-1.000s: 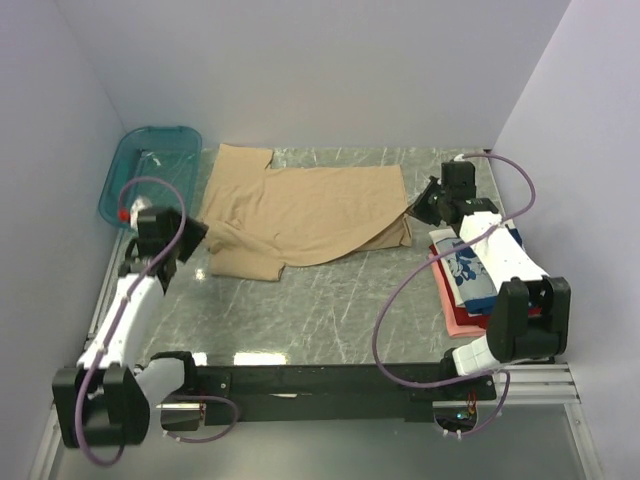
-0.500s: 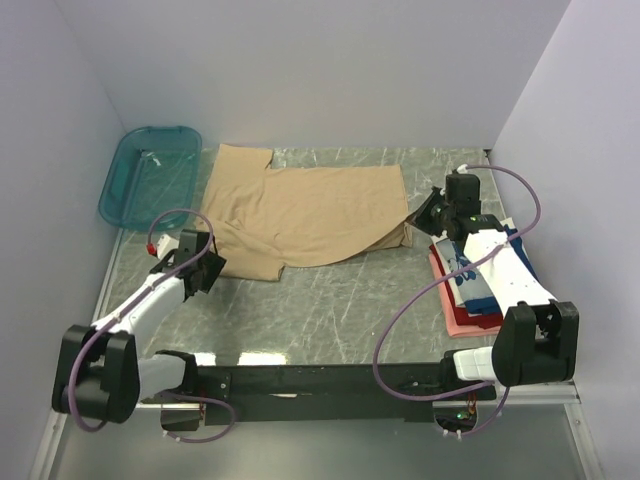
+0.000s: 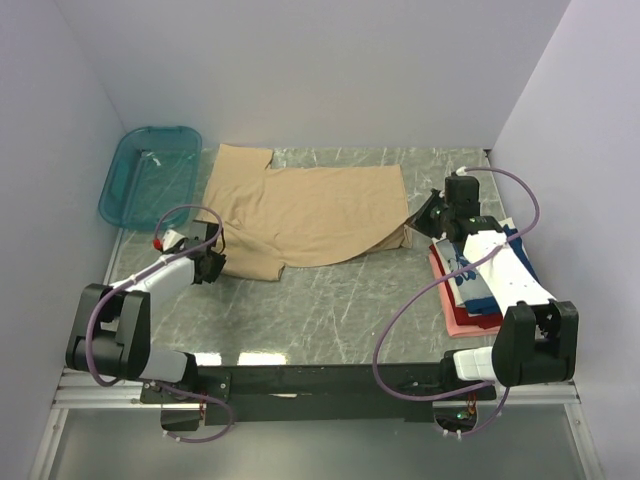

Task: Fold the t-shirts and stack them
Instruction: Flatten the tshirt out

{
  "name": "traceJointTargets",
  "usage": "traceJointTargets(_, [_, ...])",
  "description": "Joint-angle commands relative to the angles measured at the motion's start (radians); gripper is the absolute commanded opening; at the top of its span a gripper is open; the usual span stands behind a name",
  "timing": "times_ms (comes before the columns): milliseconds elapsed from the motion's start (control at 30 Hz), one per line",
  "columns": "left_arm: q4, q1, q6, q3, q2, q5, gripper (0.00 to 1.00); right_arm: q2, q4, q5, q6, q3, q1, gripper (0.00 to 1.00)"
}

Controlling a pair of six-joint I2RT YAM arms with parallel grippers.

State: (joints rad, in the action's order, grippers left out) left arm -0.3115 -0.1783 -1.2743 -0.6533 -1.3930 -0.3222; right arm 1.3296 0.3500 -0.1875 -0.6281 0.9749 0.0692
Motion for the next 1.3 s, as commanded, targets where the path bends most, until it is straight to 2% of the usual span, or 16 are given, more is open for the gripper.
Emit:
traceJointTargets(0, [-0.009,-0.004,0.007,-0.043,0.008,-0.052,0.2,-0.03,-0.036,-0.01,0.013,-0.016,-0.005,0.0])
traceJointTargets(100, [-0.053,-0.004,0.018,-0.042,0.08,-0.081,0.01,-0.047,-0.029,-0.01,0.019,-0.03,-0.005,0.0])
traceJointTargets(200, [-0.122,-0.004,0.038,-0.04,0.196,-0.109,0.01,-0.079,-0.028,-0.009,0.019,-0.061,-0.005,0.0])
traceJointTargets(367, [-0.238,-0.006,0.064,0.007,0.509,-0.118,0.01,-0.17,-0.029,-0.012,0.018,-0.16,-0.005,0.0])
traceJointTargets(433, [-0.329,-0.004,0.062,0.02,0.633,-0.133,0.01,-0.222,-0.029,-0.026,0.015,-0.195,-0.005,0.0])
traceJointTargets(600, [-0.497,-0.007,0.041,0.044,0.822,-0.127,0.01,-0.328,-0.025,-0.055,-0.002,-0.338,-0.005,0.0])
traceJointTargets(633, [-0.488,-0.056,0.027,0.056,0.875,-0.114,0.01,-0.361,-0.023,-0.064,-0.004,-0.36,-0.006,0.0])
traceJointTargets(733, [-0.559,-0.089,-0.077,0.063,0.945,-0.081,0.01,-0.433,0.004,-0.084,-0.031,-0.429,-0.005,0.0])
traceJointTargets(967, [-0.713,-0.089,-0.149,0.001,1.023,-0.075,0.01,-0.595,0.078,-0.084,-0.096,-0.531,-0.006,0.0])
traceJointTargets(1100, [-0.69,-0.089,-0.122,0.003,1.031,-0.055,0.01,-0.61,0.109,-0.089,-0.09,-0.545,-0.005,0.2])
traceJointTargets(1133, [-0.689,-0.089,-0.117,0.001,1.02,-0.052,0.01,-0.607,0.115,-0.087,-0.085,-0.547,-0.005,0.28])
traceJointTargets(1267, [-0.672,-0.089,-0.096,-0.008,0.991,-0.044,0.01,-0.616,0.156,-0.07,-0.094,-0.573,-0.005,0.37])
